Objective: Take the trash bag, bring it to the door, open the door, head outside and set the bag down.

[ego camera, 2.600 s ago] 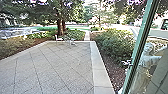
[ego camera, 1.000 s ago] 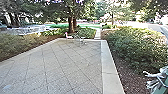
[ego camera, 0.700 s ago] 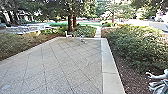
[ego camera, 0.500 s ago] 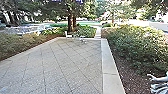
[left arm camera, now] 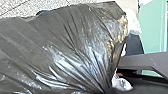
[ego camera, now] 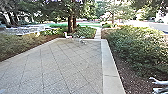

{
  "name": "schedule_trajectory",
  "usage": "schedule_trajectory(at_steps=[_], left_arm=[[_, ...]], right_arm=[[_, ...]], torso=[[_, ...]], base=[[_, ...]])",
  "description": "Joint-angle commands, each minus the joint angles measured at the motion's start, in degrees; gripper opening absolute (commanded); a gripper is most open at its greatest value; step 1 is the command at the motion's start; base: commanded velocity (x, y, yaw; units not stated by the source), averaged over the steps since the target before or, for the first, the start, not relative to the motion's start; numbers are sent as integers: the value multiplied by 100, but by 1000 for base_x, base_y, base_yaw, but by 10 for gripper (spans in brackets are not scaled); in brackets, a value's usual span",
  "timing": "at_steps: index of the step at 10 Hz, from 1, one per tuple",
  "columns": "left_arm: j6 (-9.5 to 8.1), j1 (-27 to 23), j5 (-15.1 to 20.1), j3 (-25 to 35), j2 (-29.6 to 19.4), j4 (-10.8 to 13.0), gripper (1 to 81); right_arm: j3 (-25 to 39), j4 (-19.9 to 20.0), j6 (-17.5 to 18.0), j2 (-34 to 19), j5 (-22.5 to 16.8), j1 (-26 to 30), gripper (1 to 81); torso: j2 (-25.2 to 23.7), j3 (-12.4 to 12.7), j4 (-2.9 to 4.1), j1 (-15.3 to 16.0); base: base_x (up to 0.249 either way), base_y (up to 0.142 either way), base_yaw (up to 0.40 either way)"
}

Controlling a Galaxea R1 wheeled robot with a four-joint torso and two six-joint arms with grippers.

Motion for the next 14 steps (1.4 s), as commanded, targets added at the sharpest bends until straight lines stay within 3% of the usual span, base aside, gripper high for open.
schedule_trajectory(at_steps=[1, 7, 8, 12, 13, 14], left_arm=[[1, -113, 352, 53, -11, 18, 10], [1, -104, 361, 53, 6, 44, 10], [1, -87, 361, 53, 6, 62, 10], [1, -95, 352, 88, -46, 27, 10], [-7, -122, 335, 106, -90, 18, 10], [-16, -218, 343, 211, -195, 9, 10]], right_arm=[[115, -36, -13, 139, -333, 135, 811], [115, -36, -13, 139, -333, 135, 811], [124, -62, -22, 139, -333, 127, 811], [124, -71, -31, 139, -342, 127, 811], [124, -71, -31, 139, -342, 127, 811], [124, -71, -40, 139, -342, 118, 811]], torso=[[0, 0, 0, 0], [-11, 5, 0, -23], [-4, -417, 0, -15], [-11, -909, 0, -23], [-9, -566, 0, -23], [-6, -725, 0, -23]], base=[[138, 0, 0], [106, 0, 0], [0, 0, 0], [0, 0, 0], [0, 0, 0], [0, 0, 0]])
